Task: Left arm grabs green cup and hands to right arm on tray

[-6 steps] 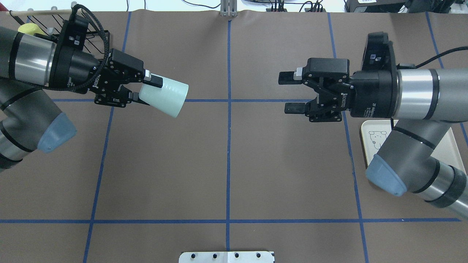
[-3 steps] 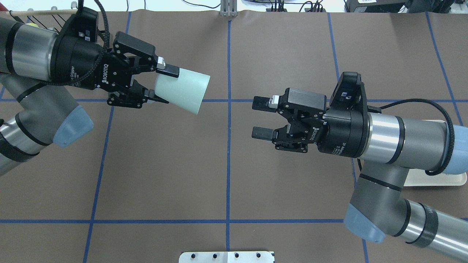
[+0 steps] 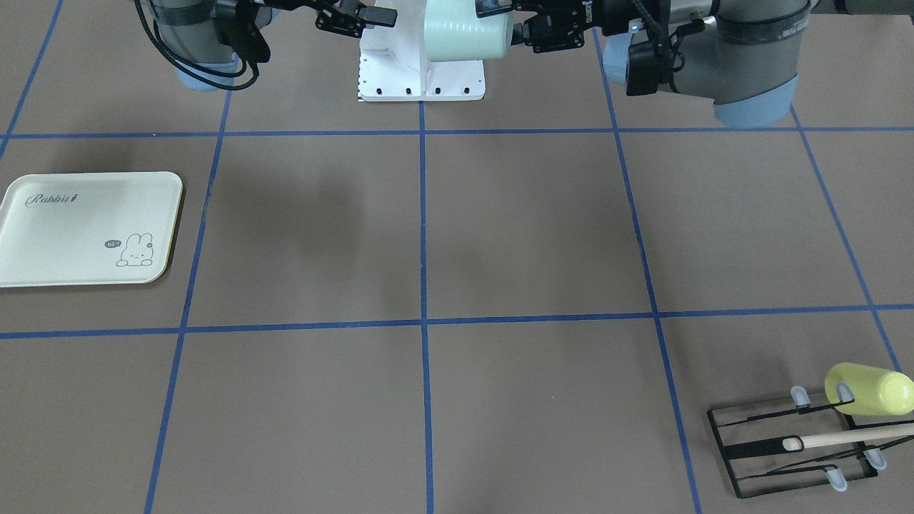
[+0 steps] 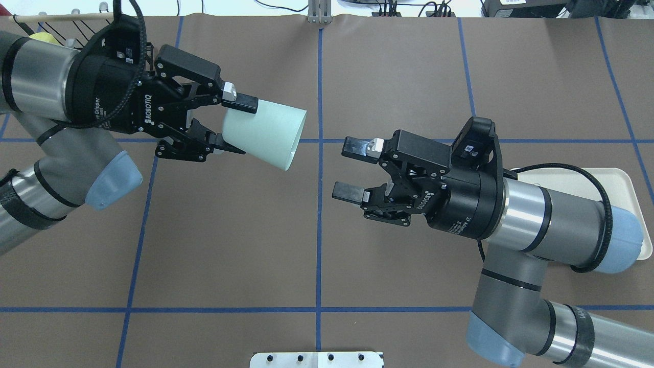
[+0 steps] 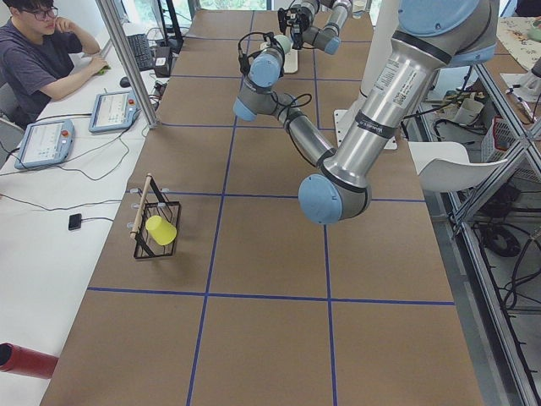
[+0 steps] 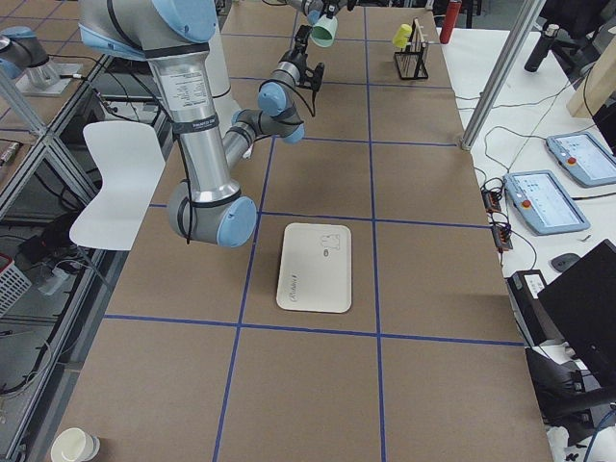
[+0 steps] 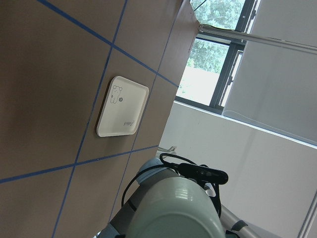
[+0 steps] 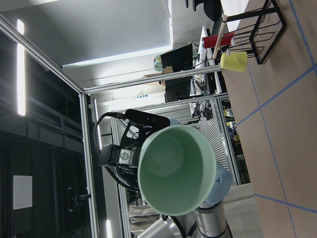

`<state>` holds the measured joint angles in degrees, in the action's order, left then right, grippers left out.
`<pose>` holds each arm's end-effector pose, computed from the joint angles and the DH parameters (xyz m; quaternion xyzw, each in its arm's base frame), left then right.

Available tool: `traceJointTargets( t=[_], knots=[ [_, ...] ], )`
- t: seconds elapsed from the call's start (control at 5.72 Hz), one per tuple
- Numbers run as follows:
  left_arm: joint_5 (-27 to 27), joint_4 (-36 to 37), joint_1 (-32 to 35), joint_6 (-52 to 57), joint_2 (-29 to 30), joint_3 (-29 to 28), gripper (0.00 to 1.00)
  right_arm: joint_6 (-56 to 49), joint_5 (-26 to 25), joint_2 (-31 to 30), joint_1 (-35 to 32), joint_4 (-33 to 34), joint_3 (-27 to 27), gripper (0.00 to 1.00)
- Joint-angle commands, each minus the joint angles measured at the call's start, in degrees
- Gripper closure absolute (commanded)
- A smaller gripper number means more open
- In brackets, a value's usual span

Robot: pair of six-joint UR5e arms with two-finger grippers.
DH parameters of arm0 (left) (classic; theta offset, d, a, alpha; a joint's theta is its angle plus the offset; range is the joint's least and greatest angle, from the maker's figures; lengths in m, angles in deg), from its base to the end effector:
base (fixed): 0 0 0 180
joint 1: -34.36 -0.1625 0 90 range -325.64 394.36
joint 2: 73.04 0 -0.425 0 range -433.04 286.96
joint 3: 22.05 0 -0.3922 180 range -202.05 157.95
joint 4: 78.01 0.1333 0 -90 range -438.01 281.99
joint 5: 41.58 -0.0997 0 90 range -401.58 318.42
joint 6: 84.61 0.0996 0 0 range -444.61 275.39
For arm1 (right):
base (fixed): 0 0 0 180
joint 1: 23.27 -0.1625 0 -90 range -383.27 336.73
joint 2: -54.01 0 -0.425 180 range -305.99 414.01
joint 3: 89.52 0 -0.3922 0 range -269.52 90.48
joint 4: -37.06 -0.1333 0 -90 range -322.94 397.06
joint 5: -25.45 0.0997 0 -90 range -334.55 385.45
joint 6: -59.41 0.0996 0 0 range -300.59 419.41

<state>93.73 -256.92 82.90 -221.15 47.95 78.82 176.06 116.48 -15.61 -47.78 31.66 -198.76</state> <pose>0.2835 -0.4152 0.1439 -0.1458 0.8417 -0.0472 0.5178 -0.3549 -0.3063 0.1699 -0.0207 -0.9237 0.1577 0.3486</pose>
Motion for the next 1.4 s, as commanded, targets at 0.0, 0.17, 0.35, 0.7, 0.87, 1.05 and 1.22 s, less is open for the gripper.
traceJointTargets(
  t=[0.0, 0.17, 0.35, 0.7, 0.87, 1.05, 1.22],
  knots=[
    [-0.05, 0.04, -1.68, -0.31, -0.05, 1.69, 0.82, -0.53, -0.68, 0.18, 0.08, 0.04, -0.09, 0.01],
    [-0.05, 0.13, -2.12, -0.22, -0.13, 1.61, 0.82, -0.97, -1.29, 2.1, 0.08, 0.65, -0.01, 0.01],
    [-0.05, 0.22, -2.13, -0.22, -0.48, 1.44, 0.82, -0.89, -1.48, 2.2, -0.18, 0.65, -0.09, 0.01],
    [0.04, 0.31, -2.48, -0.39, -0.75, 1.52, 0.82, -0.89, -1.65, 2.29, -0.71, 2.05, -0.18, 0.02],
    [-0.05, 0.4, -2.74, -0.4, -0.75, 1.52, 0.82, -0.98, -3.13, 3.25, -0.63, 3.71, -0.09, 0.02],
    [-0.05, 0.4, -2.83, -0.4, -0.75, 1.44, 0.82, -0.98, -3.32, 5.09, -0.71, 6.17, -0.09, 0.02],
    [-0.05, 0.4, -3.18, -0.4, -0.75, 1.44, 0.82, -0.98, -3.76, 5.8, -0.71, 7.06, -0.09, 0.02]
  ],
)
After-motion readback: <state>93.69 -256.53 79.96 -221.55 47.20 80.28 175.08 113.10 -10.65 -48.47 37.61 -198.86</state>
